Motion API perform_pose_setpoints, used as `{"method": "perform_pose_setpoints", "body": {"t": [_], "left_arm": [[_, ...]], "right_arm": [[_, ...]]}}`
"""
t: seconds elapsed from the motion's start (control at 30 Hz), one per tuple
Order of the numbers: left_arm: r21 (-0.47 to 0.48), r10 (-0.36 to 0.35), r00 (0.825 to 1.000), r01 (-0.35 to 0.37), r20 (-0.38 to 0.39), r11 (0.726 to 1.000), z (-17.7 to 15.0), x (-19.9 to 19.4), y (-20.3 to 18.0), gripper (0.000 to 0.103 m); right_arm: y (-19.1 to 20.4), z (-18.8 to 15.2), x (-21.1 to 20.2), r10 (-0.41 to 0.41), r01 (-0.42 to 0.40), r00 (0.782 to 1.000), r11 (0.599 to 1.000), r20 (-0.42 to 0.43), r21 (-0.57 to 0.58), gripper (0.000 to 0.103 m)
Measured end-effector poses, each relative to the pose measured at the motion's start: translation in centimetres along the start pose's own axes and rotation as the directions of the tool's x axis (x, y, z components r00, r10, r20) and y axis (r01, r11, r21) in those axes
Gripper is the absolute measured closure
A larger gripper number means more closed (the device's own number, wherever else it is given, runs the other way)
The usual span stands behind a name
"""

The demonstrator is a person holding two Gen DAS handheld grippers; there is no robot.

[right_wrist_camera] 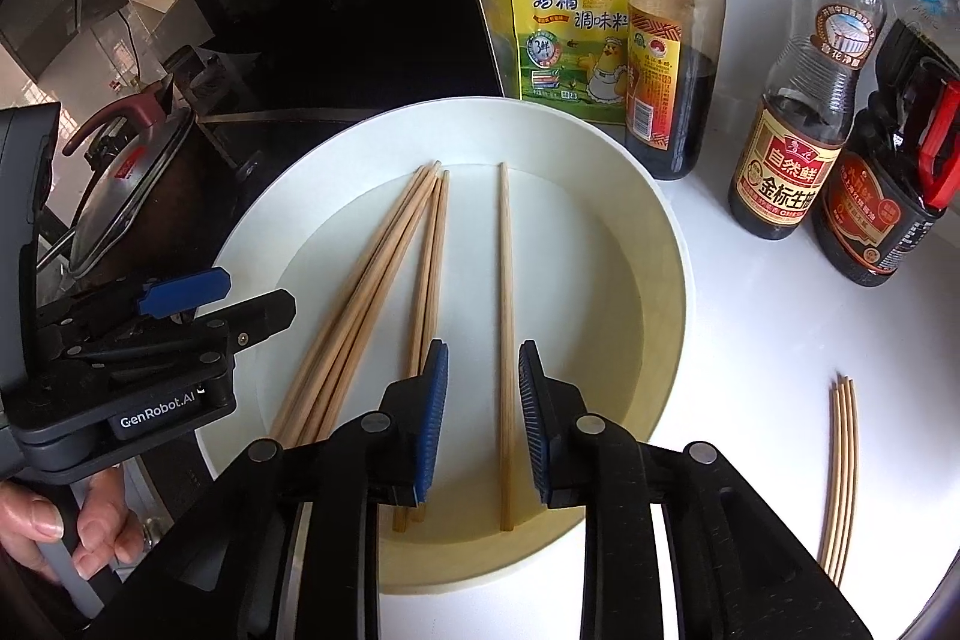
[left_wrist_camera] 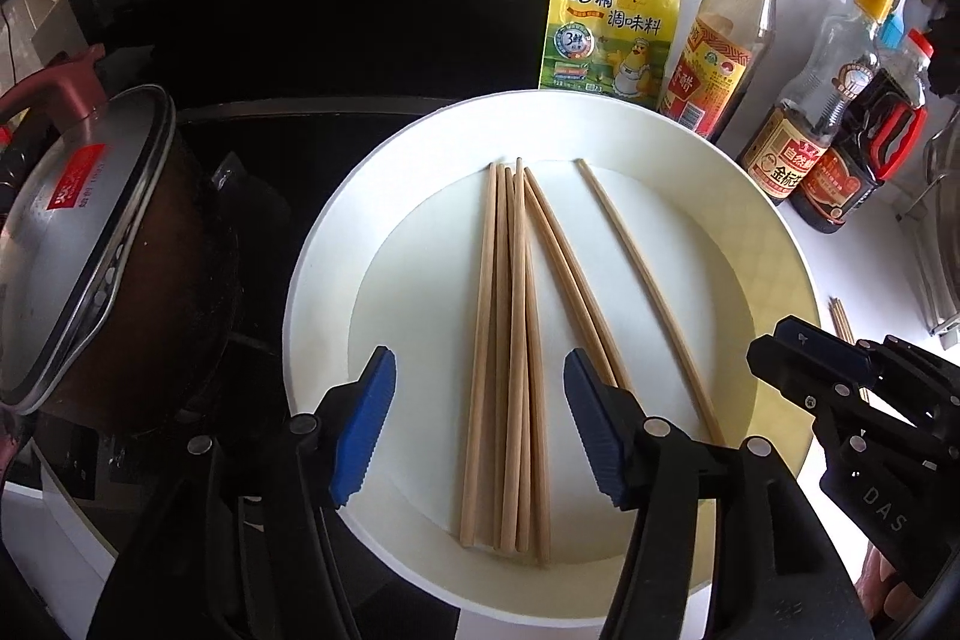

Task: Organize utensils
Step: 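Open both tools to drop the chopsticks into the basin, then move both open tools back over the chopstick pile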

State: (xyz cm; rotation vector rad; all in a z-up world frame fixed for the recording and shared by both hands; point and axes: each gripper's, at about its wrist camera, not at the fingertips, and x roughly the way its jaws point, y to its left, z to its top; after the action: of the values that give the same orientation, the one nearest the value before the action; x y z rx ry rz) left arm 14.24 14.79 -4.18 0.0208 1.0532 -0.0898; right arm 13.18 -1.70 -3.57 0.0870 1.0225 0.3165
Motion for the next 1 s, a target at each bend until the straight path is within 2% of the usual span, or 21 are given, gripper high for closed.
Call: {"method": "perform_pose_setpoints", "body": {"t": [0.47,0.73,1.0], "left_arm": [[-0.043,0.021,0.999,-0.020,0.024,0.999,-3.2,-3.8,-2.3,0.041],[-0.029,0.001,1.000,-0.001,0.016,1.000,-5.0,-5.0,-5.8,0.039],[0.020,-0.031,0.999,0.030,0.009,0.999,-6.4,-5.6,-10.5,0.036]], "right_arm": [[-1.7,-3.1,-4.2,0.017,-0.016,1.000,1.000,0.019,-0.009,0.072],[-4.2,-5.6,-7.2,0.001,-0.001,1.000,1.000,0.029,0.002,0.067],[-8.8,-8.6,-9.9,-0.052,0.049,0.998,0.997,0.038,0.062,0.064]]}}
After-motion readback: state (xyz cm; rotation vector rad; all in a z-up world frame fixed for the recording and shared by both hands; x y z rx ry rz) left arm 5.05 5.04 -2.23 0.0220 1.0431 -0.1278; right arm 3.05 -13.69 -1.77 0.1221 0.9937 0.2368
